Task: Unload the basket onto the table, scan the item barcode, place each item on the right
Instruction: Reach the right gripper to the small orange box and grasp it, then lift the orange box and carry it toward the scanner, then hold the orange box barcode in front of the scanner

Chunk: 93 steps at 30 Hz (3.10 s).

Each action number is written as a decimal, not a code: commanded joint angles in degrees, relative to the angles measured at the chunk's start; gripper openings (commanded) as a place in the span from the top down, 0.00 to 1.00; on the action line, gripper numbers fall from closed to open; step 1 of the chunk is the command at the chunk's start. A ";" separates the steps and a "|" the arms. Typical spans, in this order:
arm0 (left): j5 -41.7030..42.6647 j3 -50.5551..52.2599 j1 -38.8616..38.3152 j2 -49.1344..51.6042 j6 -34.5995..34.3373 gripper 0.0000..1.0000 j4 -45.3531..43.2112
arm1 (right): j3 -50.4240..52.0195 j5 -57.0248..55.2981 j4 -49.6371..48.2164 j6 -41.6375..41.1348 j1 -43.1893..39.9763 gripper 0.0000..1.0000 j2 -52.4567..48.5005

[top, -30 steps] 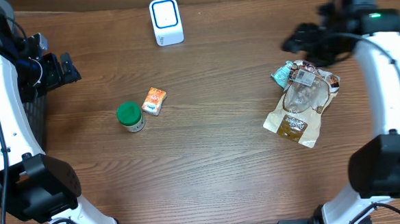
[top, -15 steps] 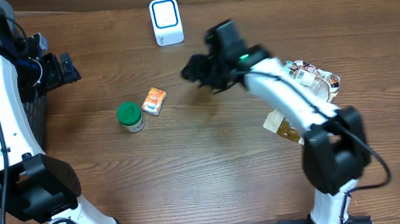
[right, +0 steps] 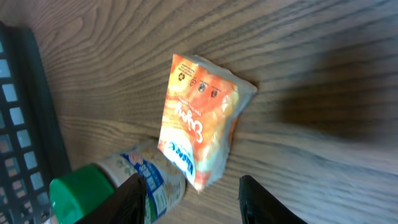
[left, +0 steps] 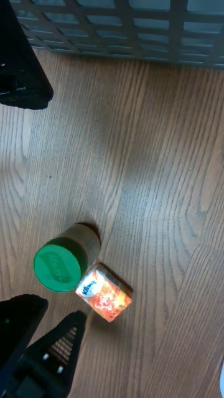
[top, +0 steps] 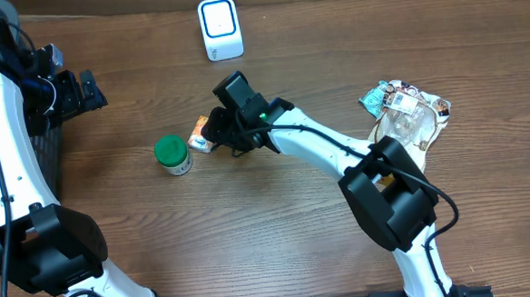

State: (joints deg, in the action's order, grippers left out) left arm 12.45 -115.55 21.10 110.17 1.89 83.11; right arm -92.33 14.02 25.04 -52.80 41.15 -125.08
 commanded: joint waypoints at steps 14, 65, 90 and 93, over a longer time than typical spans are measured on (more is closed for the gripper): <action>0.70 -0.37 -0.13 -0.02 -0.20 0.01 0.00 | 0.50 -4.17 -5.53 -3.39 3.06 0.70 -7.45; 0.70 -0.37 -0.13 0.00 -0.20 0.01 0.00 | 0.33 75.93 -2.25 18.56 -21.29 0.96 7.32; 0.70 -0.37 -0.13 0.00 -0.20 0.00 0.00 | -32.87 2.89 30.64 30.23 -16.79 0.96 5.46; 0.70 -0.37 -0.13 0.00 -0.20 0.00 -0.02 | -36.35 -7.50 27.85 34.82 -15.69 0.96 5.35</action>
State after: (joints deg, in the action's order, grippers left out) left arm 12.45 -115.55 21.10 110.17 1.89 83.13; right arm -125.21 21.82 54.28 -23.59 24.34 -118.91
